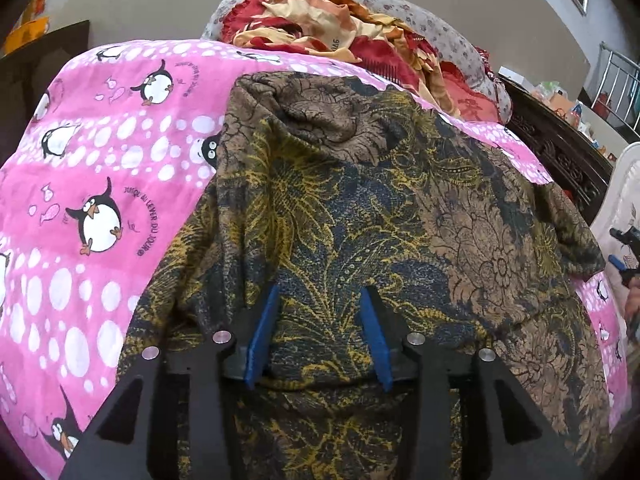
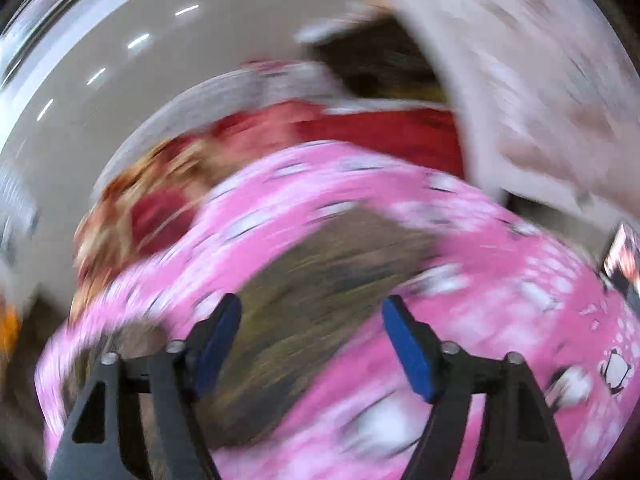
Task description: Fold small clothes
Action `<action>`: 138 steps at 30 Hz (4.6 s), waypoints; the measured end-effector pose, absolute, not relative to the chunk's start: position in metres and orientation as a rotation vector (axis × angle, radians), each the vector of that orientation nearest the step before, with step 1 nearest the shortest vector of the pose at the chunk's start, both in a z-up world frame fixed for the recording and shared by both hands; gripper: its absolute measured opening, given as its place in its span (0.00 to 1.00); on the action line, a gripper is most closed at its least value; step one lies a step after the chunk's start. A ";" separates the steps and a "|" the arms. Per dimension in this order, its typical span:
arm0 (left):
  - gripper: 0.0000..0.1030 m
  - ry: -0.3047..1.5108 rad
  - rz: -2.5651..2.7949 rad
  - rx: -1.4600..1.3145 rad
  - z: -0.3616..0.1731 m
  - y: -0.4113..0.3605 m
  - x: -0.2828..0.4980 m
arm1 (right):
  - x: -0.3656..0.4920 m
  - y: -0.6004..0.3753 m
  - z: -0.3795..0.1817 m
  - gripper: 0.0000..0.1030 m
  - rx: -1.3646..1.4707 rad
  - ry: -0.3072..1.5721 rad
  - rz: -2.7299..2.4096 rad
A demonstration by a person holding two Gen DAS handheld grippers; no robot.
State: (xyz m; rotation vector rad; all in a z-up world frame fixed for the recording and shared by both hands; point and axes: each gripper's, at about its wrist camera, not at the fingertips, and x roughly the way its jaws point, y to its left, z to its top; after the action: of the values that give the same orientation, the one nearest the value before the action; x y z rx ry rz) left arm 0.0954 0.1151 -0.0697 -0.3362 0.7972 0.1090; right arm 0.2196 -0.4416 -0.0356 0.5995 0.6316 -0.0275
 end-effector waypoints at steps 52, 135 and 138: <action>0.23 0.898 -0.340 -0.724 -0.050 0.080 0.169 | 0.140 -0.087 -0.053 0.06 0.027 0.671 0.707; 0.12 0.783 0.154 -0.379 -0.072 0.157 0.129 | 0.289 -0.175 -0.084 0.18 0.053 0.879 0.335; 0.12 0.783 0.157 -0.375 -0.072 0.156 0.129 | 0.288 -0.180 -0.085 0.18 0.081 0.876 0.350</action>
State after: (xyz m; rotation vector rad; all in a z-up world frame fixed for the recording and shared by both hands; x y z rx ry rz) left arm 0.1289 0.1558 -0.0716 -0.3749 0.7833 0.1575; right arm 0.2875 -0.1800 -0.0853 0.0811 0.8764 0.3500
